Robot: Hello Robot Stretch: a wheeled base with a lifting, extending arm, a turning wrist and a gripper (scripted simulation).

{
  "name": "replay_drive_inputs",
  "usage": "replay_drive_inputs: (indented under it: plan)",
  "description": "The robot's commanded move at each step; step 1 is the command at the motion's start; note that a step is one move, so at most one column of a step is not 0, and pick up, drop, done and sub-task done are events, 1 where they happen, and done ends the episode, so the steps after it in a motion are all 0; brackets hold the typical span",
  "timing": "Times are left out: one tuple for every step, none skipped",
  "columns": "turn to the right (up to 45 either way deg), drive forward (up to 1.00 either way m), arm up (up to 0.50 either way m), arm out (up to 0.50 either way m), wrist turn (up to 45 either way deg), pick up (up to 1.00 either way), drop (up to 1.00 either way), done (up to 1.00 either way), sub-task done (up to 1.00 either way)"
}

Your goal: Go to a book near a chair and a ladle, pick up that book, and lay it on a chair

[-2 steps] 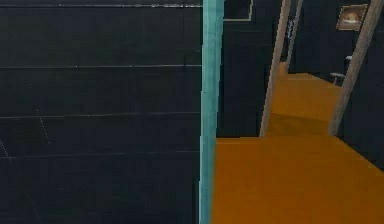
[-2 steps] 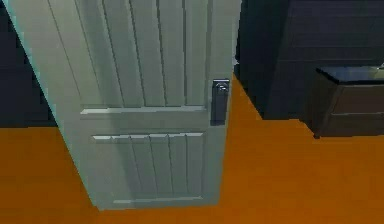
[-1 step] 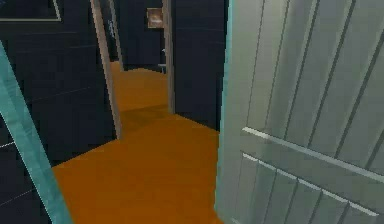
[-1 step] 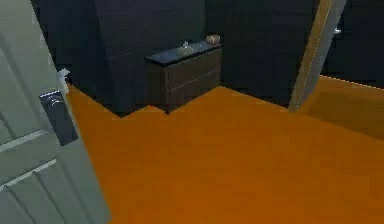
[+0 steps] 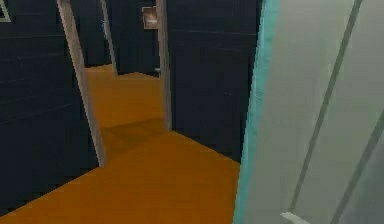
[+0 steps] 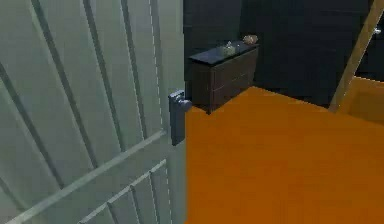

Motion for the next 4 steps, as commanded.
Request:
replay_drive_inputs:
  plan:
    - [-42.0, 0.0, 0.0, 0.0, 0.0, 0.0, 0.0, 0.0, 0.0]
    - [0.0, 0.5, 0.0, 0.0, 0.0, 0.0, 0.0, 0.0, 0.0]
    - [36.0, 0.0, 0.0, 0.0, 0.0, 0.0, 0.0, 0.0, 0.0]
    - [0.0, 1.0, 0.0, 0.0, 0.0, 0.0, 0.0, 0.0, 0.0]
